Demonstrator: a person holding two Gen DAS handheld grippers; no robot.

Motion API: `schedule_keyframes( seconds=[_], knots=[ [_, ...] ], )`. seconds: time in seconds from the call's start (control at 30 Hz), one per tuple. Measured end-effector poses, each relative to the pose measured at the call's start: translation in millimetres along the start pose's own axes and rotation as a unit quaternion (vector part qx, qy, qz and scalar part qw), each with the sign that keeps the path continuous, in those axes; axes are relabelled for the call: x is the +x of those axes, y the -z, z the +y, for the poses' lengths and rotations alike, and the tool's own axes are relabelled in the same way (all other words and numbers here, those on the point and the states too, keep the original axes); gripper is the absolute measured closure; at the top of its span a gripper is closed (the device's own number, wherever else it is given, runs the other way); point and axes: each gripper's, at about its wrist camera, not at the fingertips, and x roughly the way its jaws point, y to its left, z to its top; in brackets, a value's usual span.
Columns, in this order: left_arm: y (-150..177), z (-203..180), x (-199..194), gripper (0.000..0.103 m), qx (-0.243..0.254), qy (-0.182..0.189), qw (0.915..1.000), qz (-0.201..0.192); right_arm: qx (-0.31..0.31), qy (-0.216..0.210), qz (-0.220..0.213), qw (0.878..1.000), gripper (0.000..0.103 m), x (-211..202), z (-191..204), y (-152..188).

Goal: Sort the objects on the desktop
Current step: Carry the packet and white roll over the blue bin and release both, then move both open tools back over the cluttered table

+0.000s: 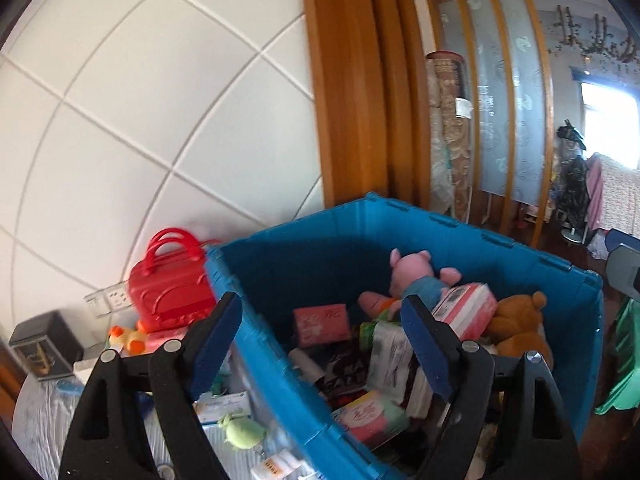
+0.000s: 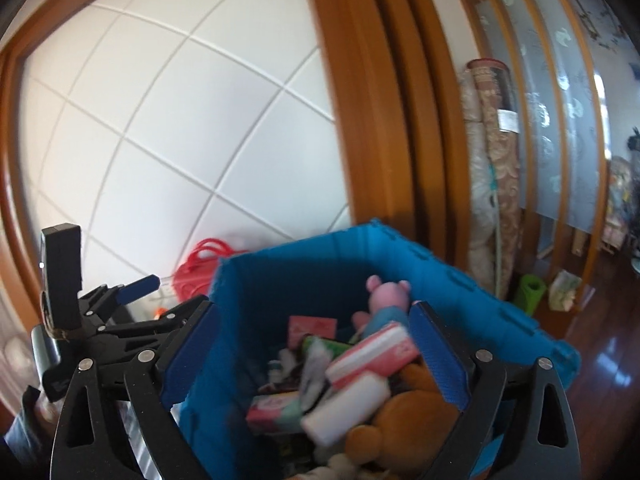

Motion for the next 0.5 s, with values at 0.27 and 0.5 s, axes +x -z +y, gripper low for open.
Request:
schedule_keyframes(
  seconds=[0.27, 0.5],
  knots=[
    [37.4, 54.3, -33.4, 0.021, -0.017, -0.061, 0.998, 0.003, -0.013, -0.032, 0.013, 0.999, 0.004, 5.1, 52.1, 12.8],
    [66.2, 113.7, -63.0, 0.021, -0.01, -0.126, 0.9919, 0.007, -0.023, -0.051, 0.025, 0.998, 0.001, 11.5, 114.5, 27.7]
  ],
)
